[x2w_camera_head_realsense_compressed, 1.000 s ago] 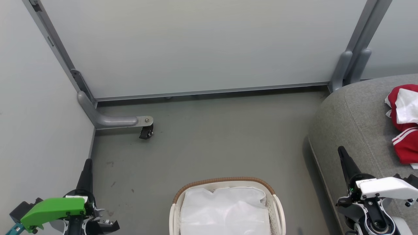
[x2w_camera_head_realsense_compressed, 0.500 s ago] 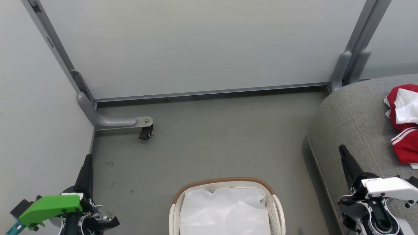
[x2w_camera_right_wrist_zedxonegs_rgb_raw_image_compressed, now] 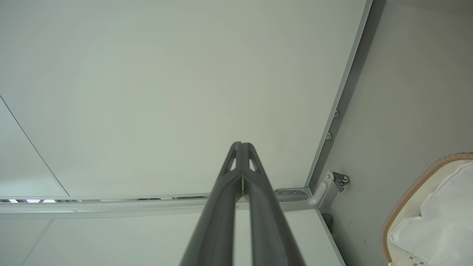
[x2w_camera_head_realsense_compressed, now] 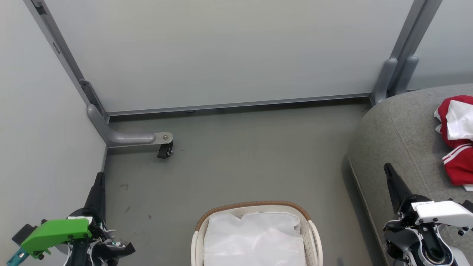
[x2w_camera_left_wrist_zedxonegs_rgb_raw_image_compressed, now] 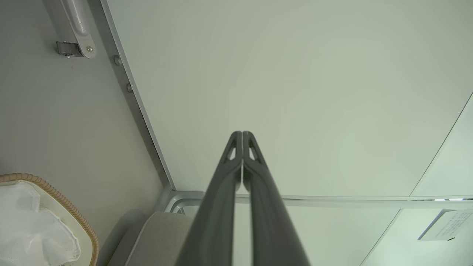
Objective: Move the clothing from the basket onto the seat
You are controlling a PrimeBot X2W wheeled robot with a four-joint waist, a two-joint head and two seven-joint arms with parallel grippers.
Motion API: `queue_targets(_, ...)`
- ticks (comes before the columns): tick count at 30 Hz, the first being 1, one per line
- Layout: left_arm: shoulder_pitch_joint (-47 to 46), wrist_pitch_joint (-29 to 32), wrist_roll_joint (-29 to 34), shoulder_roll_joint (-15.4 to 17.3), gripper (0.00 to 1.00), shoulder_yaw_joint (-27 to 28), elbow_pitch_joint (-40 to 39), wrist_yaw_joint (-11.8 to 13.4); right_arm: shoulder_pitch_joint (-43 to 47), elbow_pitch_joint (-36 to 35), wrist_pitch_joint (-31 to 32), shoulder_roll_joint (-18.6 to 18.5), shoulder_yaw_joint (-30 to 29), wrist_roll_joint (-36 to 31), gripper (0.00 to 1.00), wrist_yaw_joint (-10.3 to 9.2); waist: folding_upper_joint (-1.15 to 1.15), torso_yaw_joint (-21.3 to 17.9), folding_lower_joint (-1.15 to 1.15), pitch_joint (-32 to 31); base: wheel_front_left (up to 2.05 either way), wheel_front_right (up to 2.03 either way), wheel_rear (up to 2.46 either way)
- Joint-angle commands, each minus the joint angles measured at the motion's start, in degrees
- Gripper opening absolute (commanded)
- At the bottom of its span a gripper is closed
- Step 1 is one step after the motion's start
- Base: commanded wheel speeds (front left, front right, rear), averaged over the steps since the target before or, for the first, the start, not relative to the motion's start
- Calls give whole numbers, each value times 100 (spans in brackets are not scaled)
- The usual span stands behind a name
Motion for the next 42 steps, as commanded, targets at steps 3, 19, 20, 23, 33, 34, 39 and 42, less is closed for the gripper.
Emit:
queue_targets(3,-57,21,-16,40,0,16,-5,-32,61,-23,10,-34,-10,18,0,-2,0,0,0,0,0,0,0)
queue_targets(19,-57,20,-17,39,0,14,-5,-32,61,-23,10,-34,-9,19,0,-2,0,0,0,0,0,0,0)
queue_targets(20,-57,20,-17,39,0,14,-6,-32,61,-23,10,-34,-9,19,0,-2,0,0,0,0,0,0,0)
queue_targets(23,-57,20,-17,39,0,14,-5,-32,61,-23,9,-34,-9,19,0,-2,0,0,0,0,0,0,0)
queue_targets(33,-57,20,-17,39,0,14,-5,-32,61,-23,9,-34,-9,19,0,-2,0,0,0,0,0,0,0)
queue_targets(34,-57,20,-17,39,0,14,-7,-32,61,-23,9,-34,-9,19,0,-2,0,0,0,0,0,0,0)
queue_targets(39,-57,20,-17,39,0,14,-5,-33,61,-23,9,-34,-9,19,0,-2,0,0,0,0,0,0,0)
queue_targets(42,-57,20,-17,39,0,14,-6,-33,61,-23,9,-34,-8,19,0,-2,0,0,0,0,0,0,0)
